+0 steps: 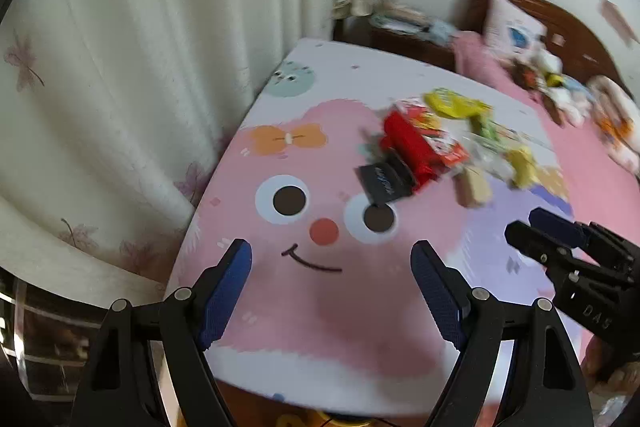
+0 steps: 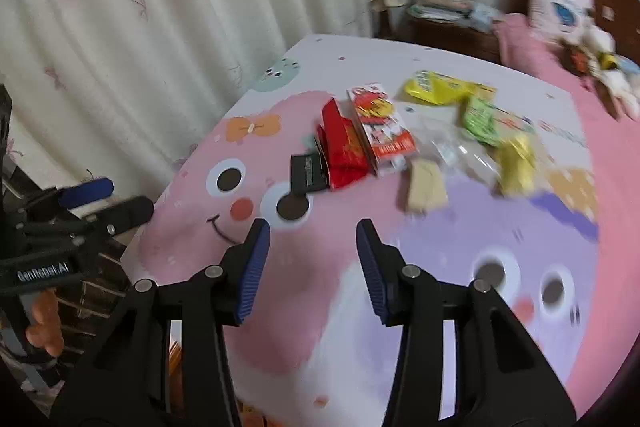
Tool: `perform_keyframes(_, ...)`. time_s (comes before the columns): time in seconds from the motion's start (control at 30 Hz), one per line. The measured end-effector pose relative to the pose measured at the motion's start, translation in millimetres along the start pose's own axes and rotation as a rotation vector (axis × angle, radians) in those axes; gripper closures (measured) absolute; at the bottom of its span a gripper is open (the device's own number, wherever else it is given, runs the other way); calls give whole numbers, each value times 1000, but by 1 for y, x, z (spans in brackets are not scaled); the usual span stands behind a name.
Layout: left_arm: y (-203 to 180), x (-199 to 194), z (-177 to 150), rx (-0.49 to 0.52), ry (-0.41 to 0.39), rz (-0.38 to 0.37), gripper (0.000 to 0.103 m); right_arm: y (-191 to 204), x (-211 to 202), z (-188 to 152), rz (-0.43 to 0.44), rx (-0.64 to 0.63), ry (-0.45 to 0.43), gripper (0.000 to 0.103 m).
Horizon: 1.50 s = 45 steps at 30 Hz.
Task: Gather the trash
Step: 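Grasp the red packet with the right tool while the left tool grasps the black TALOPN card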
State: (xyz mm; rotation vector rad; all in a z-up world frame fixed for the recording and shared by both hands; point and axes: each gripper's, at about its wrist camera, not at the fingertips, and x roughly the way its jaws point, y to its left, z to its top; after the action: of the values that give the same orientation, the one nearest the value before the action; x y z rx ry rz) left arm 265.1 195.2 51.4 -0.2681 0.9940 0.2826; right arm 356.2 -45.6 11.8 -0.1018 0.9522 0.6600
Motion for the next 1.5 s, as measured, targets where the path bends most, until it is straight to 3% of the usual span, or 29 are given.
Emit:
perform_keyframes(0.17, -6, 41, 13, -129, 42, 71, 20, -27, 64, 42, 92, -37, 65, 64)
perform_keyframes(0.33, -15, 73, 16, -188, 80, 118, 20, -42, 123, 67, 130, -41, 125, 68)
perform_keyframes(0.43, -18, 85, 16, -207, 93, 121, 20, -48, 152, 74, 153, -31, 157, 76)
perform_keyframes(0.57, -25, 98, 21, -226, 103, 115, 20, -53, 183, 74, 192, -23, 234, 95)
perform_keyframes(0.63, -29, 107, 25, -237, 112, 102, 20, -54, 184, 72, 228, -27, 237, 103)
perform_keyframes(0.97, -42, 146, 49, -281, 159, 29, 20, -75, 125, 83, 363, -5, 94, 103)
perform_keyframes(1.13, -52, 172, 62, -282, 209, -7, 20, -98, 105, 83, 351, 30, 41, 103)
perform_keyframes(1.37, -69, 209, 74, -291, 285, -39, 20, -123, 98, 73, 332, 83, 47, 103)
perform_keyframes(1.5, -77, 224, 77, -263, 314, 2, 20, -127, 93, 65, 333, 94, 48, 103)
